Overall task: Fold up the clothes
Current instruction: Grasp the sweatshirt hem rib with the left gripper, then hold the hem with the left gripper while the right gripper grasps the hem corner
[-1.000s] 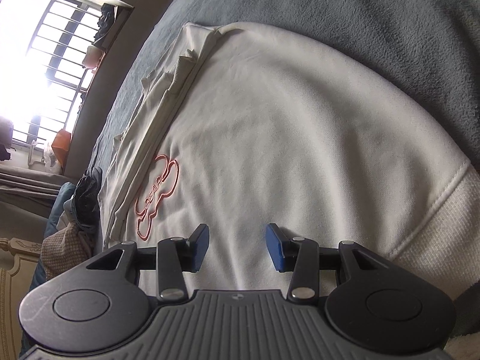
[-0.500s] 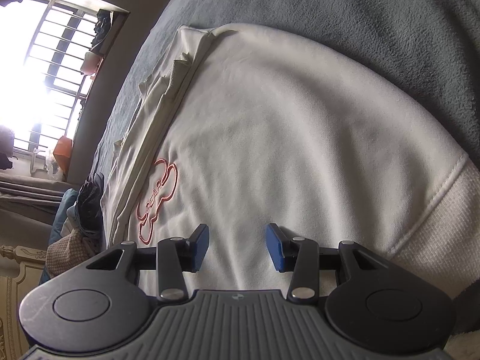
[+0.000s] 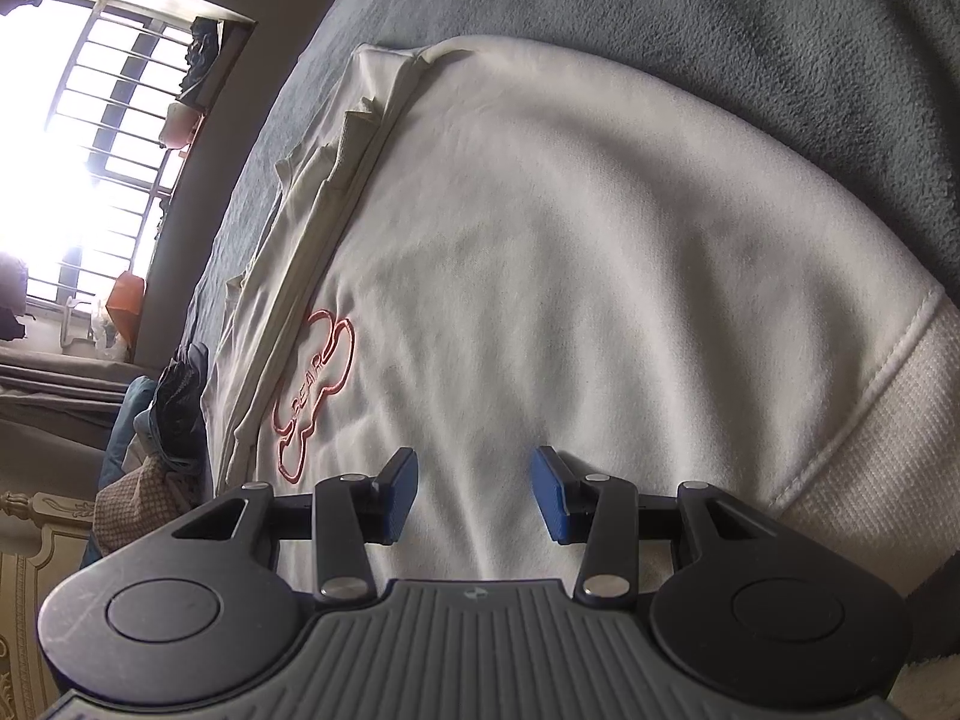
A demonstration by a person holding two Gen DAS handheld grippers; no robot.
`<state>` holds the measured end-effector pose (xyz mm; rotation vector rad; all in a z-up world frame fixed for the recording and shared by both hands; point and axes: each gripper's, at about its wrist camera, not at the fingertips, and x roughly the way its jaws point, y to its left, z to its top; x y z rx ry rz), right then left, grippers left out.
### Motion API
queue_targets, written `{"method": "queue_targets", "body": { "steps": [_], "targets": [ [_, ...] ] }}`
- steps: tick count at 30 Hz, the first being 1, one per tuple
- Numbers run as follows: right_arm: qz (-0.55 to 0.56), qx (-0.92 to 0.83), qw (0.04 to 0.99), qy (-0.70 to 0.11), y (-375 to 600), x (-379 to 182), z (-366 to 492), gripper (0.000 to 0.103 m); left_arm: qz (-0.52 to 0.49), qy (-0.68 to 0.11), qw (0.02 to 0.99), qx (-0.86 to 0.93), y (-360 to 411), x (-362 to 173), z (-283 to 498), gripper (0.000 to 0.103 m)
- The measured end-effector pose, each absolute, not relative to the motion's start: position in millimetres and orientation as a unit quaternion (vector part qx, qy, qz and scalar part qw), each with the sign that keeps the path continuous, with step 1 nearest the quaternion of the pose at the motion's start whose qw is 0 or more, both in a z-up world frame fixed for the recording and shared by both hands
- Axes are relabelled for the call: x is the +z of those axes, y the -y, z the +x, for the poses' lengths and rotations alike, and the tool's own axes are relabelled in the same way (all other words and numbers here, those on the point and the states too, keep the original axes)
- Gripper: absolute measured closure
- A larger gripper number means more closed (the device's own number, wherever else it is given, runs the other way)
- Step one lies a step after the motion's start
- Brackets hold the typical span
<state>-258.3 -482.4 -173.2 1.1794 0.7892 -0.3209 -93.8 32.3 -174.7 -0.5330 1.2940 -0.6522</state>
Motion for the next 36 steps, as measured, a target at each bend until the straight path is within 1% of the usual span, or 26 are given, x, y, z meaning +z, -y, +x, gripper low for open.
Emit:
{"method": "queue_targets", "body": {
  "steps": [8,14,17,19,28,31,36],
  "targets": [
    [0.543,-0.144,0.745,-0.361,483,-176,-258,0.058,-0.26,-0.592,0.69,-0.325,-35,-172,-106,0.07],
    [0.548,-0.142,0.742,-0.359,484,-175,-259,0.058,-0.234,-0.592,0.696,-0.333,-33,-167,-109,0.07],
    [0.548,-0.141,0.742,-0.359,483,-175,-259,0.058,-0.194,-0.595,0.709,-0.325,-30,-167,-112,0.07],
    [0.549,-0.141,0.742,-0.359,483,-175,-259,0.058,-0.185,-0.599,0.708,-0.325,-29,-169,-114,0.07],
    [0.549,-0.141,0.741,-0.359,482,-175,-260,0.058,-0.181,-0.598,0.691,-0.365,-20,-173,-125,0.07],
    [0.55,-0.14,0.74,-0.361,483,-174,-260,0.058,-0.168,-0.609,0.684,-0.365,-15,-177,-127,0.07],
    [0.549,-0.141,0.746,-0.351,495,-156,-271,0.057,-0.173,-0.615,0.681,-0.358,-13,-183,-125,0.07]
  ]
}}
